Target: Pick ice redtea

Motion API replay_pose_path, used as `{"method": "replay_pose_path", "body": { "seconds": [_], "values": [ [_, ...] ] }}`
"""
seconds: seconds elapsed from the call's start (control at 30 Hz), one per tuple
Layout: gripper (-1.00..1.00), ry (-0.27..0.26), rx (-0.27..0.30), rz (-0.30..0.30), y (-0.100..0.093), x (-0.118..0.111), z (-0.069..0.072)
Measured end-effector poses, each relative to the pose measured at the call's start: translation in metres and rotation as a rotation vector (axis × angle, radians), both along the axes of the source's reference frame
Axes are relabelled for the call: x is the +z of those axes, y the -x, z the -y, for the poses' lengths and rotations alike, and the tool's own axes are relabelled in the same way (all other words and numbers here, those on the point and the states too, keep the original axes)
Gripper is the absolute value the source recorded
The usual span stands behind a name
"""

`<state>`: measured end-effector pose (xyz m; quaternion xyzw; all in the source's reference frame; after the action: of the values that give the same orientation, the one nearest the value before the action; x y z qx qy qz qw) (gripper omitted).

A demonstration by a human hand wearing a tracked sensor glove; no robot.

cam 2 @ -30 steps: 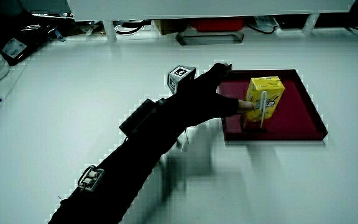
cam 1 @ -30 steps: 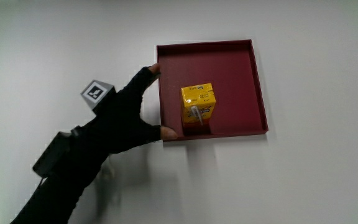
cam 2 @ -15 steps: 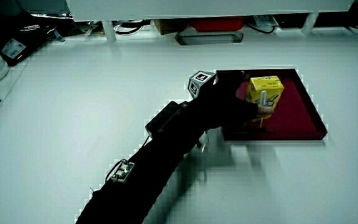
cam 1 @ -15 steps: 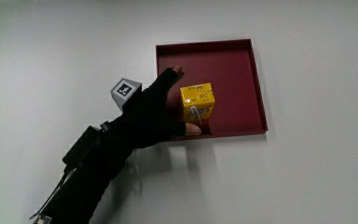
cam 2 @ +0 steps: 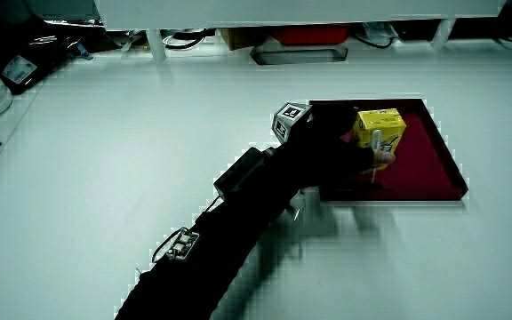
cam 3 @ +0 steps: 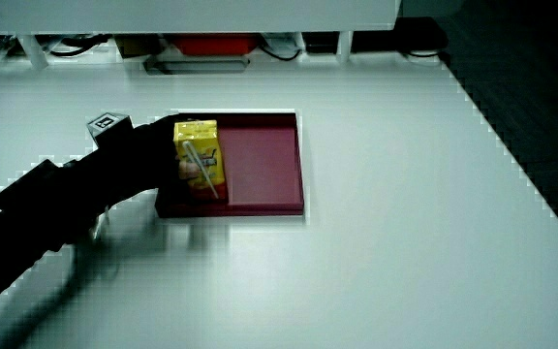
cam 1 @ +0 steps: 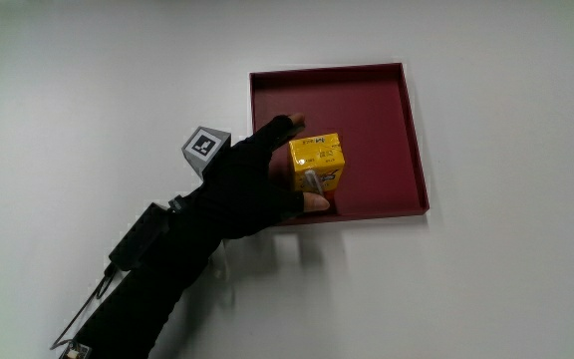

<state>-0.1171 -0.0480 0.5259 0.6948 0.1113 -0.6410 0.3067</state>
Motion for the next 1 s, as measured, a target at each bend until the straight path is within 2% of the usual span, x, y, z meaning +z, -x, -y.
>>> {"method": "replay_pose_path", "body": {
  "seconds": [0.2,0.37,0.4,0.47,0.5,0.53,0.63,0.73,0.87,1.0],
  "values": [
    [0.41,-0.044,-0.058,0.014,0.004,-0.002,0.002],
    [0.64,-0.059,-0.05,0.006,0.003,0.0,0.003],
    [0.68,-0.045,-0.046,0.001,0.002,-0.001,0.003],
    [0.77,-0.052,-0.047,-0.02,0.001,-0.001,0.003],
    [0.82,-0.055,-0.042,0.002,0.002,0.001,0.004],
    [0.86,-0.05,-0.044,-0.024,0.001,-0.002,0.004],
    [1.0,-0.06,-0.049,-0.007,0.002,0.001,0.003],
    [1.0,-0.059,-0.057,-0.03,0.002,0.002,0.002],
    [1.0,-0.064,-0.065,-0.029,0.003,0.001,0.0],
    [1.0,-0.081,-0.086,-0.066,0.006,-0.01,-0.001]
  ]
}}
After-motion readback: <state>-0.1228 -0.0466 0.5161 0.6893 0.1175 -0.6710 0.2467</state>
